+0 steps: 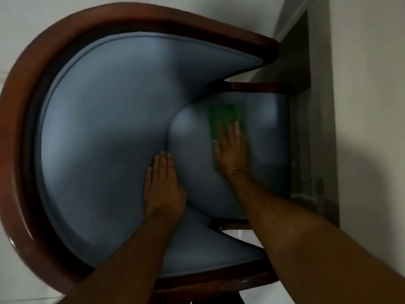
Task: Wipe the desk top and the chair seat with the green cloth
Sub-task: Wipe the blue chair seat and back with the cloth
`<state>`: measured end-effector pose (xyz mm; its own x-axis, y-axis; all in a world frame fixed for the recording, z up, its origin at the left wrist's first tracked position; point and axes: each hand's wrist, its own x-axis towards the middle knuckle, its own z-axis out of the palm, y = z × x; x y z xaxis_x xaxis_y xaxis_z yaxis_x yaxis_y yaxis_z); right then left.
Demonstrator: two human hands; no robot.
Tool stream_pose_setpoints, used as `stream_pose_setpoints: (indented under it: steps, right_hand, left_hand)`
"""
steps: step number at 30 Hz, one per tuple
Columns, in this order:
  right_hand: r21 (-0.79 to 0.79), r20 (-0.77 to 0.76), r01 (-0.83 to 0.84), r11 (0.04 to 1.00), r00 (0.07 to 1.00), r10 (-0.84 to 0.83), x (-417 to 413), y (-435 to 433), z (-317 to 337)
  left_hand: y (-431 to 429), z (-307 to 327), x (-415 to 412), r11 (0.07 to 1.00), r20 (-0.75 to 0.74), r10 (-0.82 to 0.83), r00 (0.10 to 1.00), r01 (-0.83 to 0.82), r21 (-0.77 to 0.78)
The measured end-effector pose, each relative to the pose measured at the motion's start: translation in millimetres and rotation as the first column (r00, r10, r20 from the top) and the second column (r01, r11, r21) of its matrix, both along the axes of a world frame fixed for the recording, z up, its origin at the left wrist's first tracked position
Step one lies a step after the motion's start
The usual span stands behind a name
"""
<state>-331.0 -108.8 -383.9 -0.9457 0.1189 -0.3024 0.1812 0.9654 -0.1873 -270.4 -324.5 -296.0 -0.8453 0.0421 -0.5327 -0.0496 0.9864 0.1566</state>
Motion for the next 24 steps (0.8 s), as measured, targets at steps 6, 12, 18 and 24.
stream_pose_setpoints:
  steps: [6, 12, 18, 24]
  right_hand:
    - [0.056, 0.087, 0.037, 0.998, 0.995, -0.042, 73.4, 20.6, -0.4]
    - [-0.165, 0.141, -0.649, 0.743, 0.73, 0.669, 128.1, -16.6, 0.0]
    - [-0.189, 0.123, -0.739, 0.646, 0.635, 0.763, 68.4, -61.0, -4.3]
    - [-0.058, -0.03, -0.582, 0.811, 0.813, 0.582, -26.8, -19.3, 0.7]
  left_hand:
    - [1.4, 2.7, -2.0, 0.999, -0.007, 0.038, 0.999, -0.038, 0.024]
    - [0.6, 8.9, -1.1, 0.996, 0.001, 0.079, 0.997, -0.079, 0.046]
    - [0.6, 8.0, -4.8, 0.987, -0.063, 0.137, 0.989, -0.131, 0.098]
    - [9.8, 4.8, -8.2, 0.983, -0.067, 0.15, 0.986, -0.142, 0.115]
